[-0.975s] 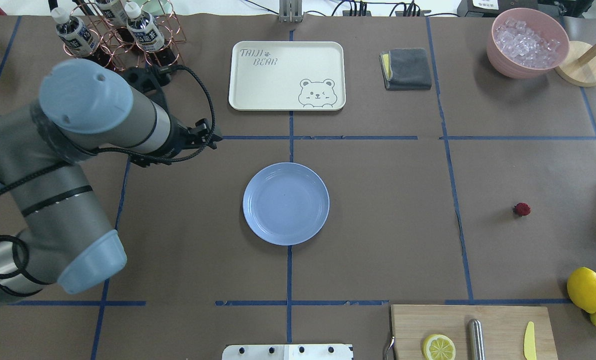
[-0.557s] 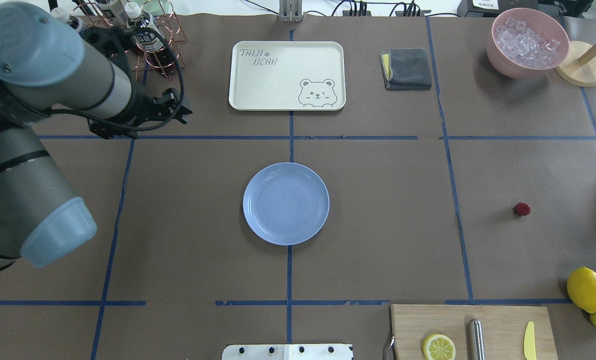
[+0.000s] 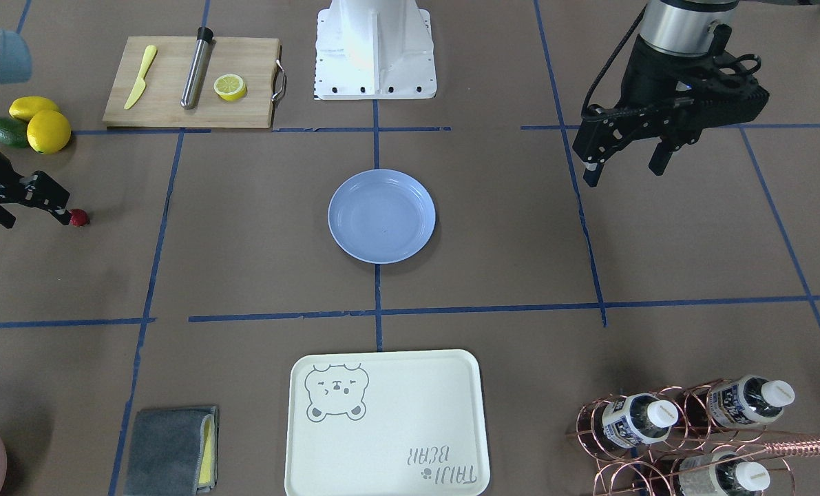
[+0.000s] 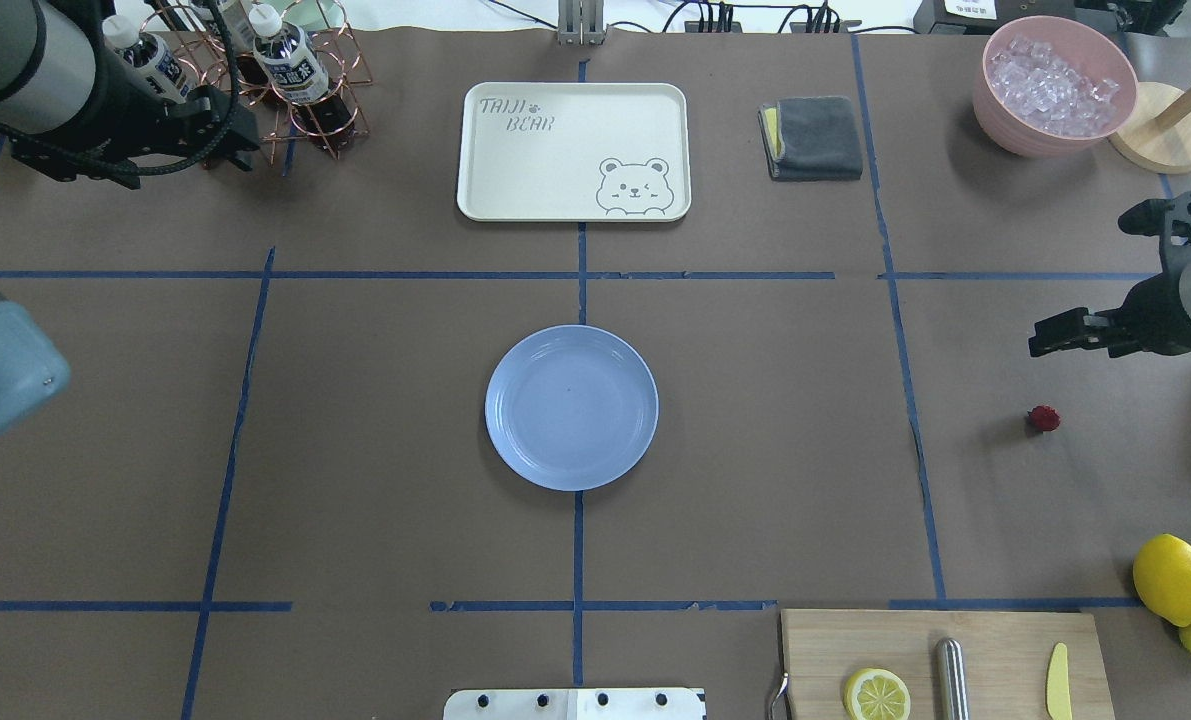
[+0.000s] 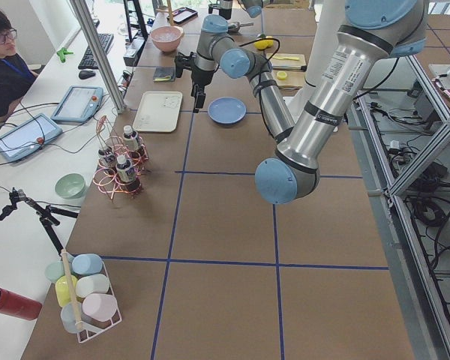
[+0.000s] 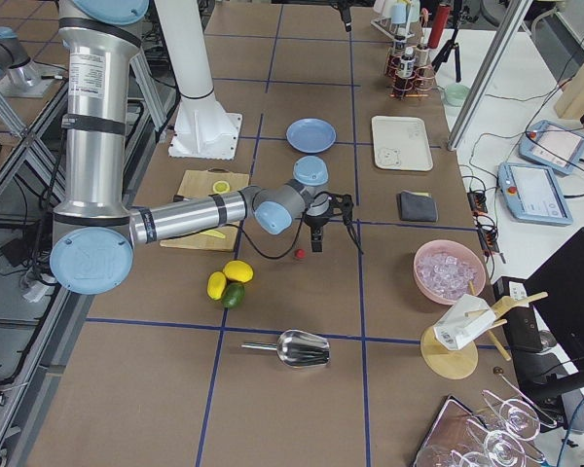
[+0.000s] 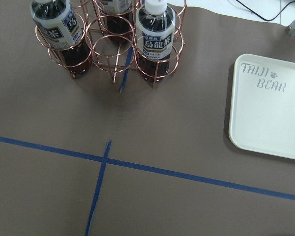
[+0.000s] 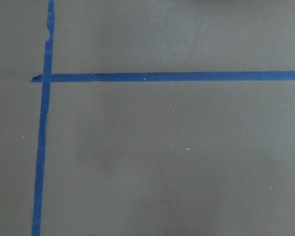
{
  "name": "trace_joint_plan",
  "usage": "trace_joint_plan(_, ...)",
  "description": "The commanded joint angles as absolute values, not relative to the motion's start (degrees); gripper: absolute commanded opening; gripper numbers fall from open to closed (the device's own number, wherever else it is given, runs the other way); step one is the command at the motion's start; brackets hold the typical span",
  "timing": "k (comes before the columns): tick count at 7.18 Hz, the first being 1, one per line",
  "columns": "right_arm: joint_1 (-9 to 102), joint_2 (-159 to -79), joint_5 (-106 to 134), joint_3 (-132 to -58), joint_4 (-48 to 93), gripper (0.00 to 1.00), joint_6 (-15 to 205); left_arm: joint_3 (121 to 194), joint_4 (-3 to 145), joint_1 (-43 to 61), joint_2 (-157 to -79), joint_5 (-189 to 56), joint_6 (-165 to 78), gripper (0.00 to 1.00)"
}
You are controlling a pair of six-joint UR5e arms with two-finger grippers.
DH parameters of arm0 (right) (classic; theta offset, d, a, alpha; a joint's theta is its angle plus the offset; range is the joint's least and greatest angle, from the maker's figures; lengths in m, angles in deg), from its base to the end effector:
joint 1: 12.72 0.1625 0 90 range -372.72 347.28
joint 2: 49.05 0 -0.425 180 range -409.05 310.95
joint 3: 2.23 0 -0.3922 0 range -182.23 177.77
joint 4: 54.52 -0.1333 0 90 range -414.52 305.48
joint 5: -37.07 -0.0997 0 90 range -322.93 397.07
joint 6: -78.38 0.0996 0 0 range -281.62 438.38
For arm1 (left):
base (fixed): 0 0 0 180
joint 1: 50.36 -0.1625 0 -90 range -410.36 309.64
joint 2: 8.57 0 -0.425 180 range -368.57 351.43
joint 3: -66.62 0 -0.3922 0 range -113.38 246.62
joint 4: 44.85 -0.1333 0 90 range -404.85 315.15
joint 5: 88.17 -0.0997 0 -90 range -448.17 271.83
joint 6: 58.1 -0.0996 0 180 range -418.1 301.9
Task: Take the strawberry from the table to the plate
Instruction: 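Lower the right gripper onto the red strawberry and close on it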
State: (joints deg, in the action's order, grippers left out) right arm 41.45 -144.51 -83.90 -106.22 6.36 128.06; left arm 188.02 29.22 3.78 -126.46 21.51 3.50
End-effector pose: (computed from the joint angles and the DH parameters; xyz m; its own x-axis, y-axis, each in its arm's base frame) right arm -0.2136 -0.4360 0.5341 0.6841 -0.0002 0.7294 -0.0898 0.9924 0.0846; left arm 0.2331 -0.4928 0.2007 0.6732 -0.1668 -0.7204 0.3495 0.9303 0.1112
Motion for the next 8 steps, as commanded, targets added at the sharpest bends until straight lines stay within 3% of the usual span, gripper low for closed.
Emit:
trace_joint_plan(1, 38.53, -144.94, -82.55, -103.15, 4.38, 1.0, 128.57, 187.91, 29.24, 4.31, -126.35, 21.52, 2.63, 1.0)
trace_joint_plan(6, 36.33, -145.29, -82.47, -101.46, 1.29, 1.0, 128.65, 187.38, 29.25, 4.57, -126.35, 21.52, 1.75, 1.0)
trace_joint_plan(7, 36.15, -145.29, -82.38, -101.46, 1.37, 0.85, 128.65, 187.29, 29.25, 4.57, -126.35, 21.52, 1.75, 1.0)
trace_joint_plan(8, 35.97, -145.38, -82.38, -101.46, 1.37, 0.82, 128.65, 187.29, 29.25, 4.57, -126.35, 21.52, 1.75, 1.0)
